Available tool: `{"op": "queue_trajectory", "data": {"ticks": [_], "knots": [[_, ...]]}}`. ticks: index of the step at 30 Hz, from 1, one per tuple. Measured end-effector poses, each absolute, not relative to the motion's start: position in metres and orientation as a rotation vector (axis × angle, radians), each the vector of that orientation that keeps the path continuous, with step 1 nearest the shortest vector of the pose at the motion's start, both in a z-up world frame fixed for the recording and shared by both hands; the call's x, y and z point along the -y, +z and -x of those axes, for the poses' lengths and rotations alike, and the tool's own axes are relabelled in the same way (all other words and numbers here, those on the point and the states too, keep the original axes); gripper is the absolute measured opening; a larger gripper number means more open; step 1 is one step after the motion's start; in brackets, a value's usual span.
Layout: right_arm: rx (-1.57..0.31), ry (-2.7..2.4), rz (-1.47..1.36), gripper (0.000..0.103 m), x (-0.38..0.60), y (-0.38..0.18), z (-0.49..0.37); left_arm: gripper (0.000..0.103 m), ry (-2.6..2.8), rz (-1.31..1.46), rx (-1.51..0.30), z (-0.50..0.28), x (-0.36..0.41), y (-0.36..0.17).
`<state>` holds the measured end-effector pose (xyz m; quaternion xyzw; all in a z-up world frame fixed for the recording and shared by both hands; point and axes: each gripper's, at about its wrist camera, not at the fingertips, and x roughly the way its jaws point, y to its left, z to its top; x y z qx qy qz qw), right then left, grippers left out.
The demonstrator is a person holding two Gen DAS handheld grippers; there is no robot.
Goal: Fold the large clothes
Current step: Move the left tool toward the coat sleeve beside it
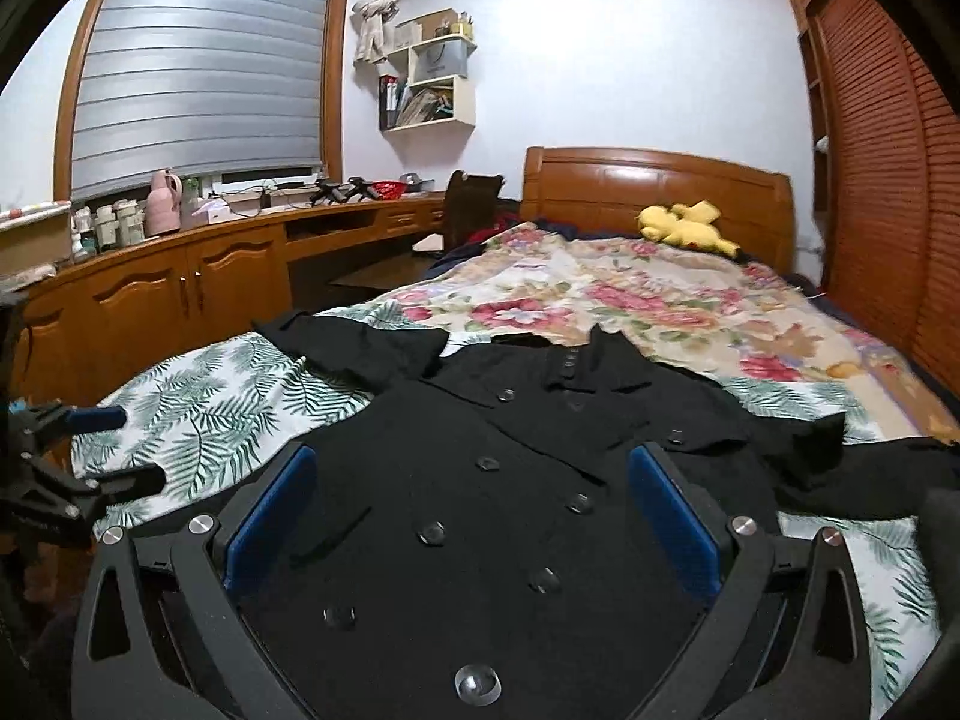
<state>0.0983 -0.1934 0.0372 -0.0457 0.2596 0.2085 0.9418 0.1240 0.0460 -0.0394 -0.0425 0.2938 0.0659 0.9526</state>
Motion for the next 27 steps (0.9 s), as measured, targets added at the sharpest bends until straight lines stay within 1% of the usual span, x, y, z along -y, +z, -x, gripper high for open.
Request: {"op": "queue_trajectory", "data": {"ticks": [7, 10, 16, 27], "knots": [[-0.597, 0.445, 0.117, 0.103, 0.179, 0.016, -0.146, 0.103, 0.143, 0.091, -0.595, -0.158, -0.074, -0.035], [-0.661, 0.452, 0.141, 0.103, 0.174, -0.008, -0.167, 0.103, 0.156, 0.082, -0.602, -0.177, -0.086, -0.038], [-0.786, 0.437, 0.124, 0.103, 0.179, -0.062, -0.182, 0.103, 0.172, 0.069, -0.628, -0.224, -0.114, -0.047], [-0.775, 0.442, 0.085, 0.103, 0.183, -0.059, -0.186, 0.103, 0.179, 0.115, -0.692, -0.306, -0.163, -0.074]]}}
